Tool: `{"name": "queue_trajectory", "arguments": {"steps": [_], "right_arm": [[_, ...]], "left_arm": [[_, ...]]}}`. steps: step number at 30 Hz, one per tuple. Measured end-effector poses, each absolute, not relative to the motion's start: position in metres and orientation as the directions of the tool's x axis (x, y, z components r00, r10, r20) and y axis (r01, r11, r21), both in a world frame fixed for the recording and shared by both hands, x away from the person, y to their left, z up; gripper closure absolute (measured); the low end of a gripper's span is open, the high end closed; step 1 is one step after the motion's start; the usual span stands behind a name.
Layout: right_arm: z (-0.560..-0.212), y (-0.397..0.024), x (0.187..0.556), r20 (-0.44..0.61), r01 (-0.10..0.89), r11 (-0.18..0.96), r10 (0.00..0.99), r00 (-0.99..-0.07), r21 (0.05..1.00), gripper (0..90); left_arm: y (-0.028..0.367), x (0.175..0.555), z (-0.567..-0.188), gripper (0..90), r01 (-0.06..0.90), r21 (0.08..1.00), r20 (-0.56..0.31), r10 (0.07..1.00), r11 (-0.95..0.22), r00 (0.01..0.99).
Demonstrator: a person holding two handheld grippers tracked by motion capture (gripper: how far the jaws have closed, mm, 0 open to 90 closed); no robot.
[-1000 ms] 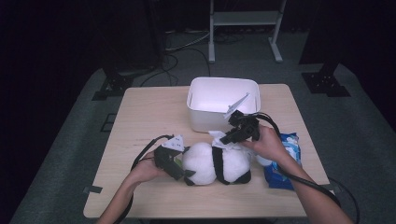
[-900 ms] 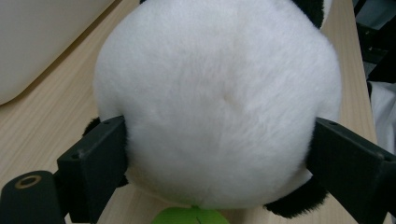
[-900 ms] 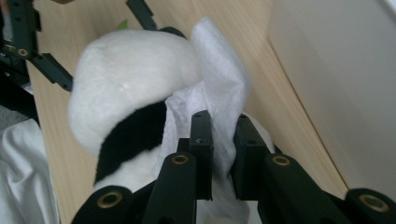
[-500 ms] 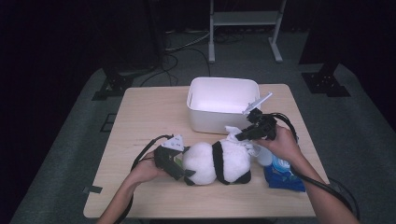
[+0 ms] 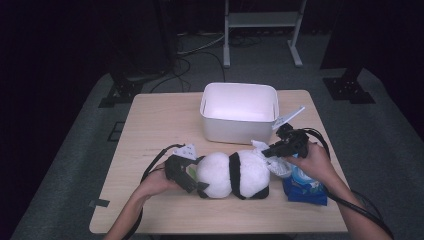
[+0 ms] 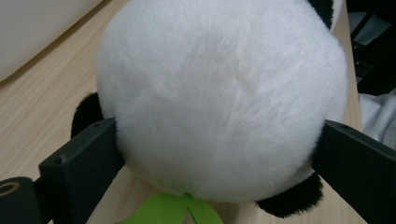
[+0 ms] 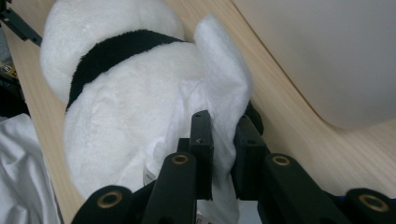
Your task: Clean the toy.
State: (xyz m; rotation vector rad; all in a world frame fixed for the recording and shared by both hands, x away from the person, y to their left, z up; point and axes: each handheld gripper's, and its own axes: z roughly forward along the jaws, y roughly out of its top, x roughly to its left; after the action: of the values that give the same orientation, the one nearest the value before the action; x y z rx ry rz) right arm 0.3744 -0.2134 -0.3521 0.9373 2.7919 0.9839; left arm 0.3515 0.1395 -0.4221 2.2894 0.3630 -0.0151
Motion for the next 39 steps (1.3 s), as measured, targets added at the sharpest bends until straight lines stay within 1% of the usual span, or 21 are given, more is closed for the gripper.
{"name": "queue_trajectory", "arguments": {"steps": [9, 13, 26, 39], "right_arm": [[-0.344, -0.204, 0.370, 0.142, 0.513, 0.638, 0.540, -0.830, 0.574, 79.6], [-0.339, -0.194, 0.368, 0.144, 0.494, 0.646, 0.516, -0.844, 0.581, 79.6], [-0.340, -0.140, 0.359, 0.143, 0.400, 0.712, 0.395, -0.908, 0.577, 79.5], [-0.349, -0.098, 0.355, 0.134, 0.342, 0.747, 0.326, -0.936, 0.571, 79.4]], "left_arm": [[0.140, 0.351, -0.423, 4.5, 0.264, 0.732, -0.130, 0.253, -0.628, 0.959], [0.139, 0.350, -0.422, 4.7, 0.266, 0.735, -0.130, 0.255, -0.624, 0.958], [0.137, 0.349, -0.422, 4.6, 0.260, 0.739, -0.123, 0.254, -0.622, 0.959], [0.135, 0.348, -0.422, 4.7, 0.254, 0.742, -0.119, 0.251, -0.621, 0.961]]}}
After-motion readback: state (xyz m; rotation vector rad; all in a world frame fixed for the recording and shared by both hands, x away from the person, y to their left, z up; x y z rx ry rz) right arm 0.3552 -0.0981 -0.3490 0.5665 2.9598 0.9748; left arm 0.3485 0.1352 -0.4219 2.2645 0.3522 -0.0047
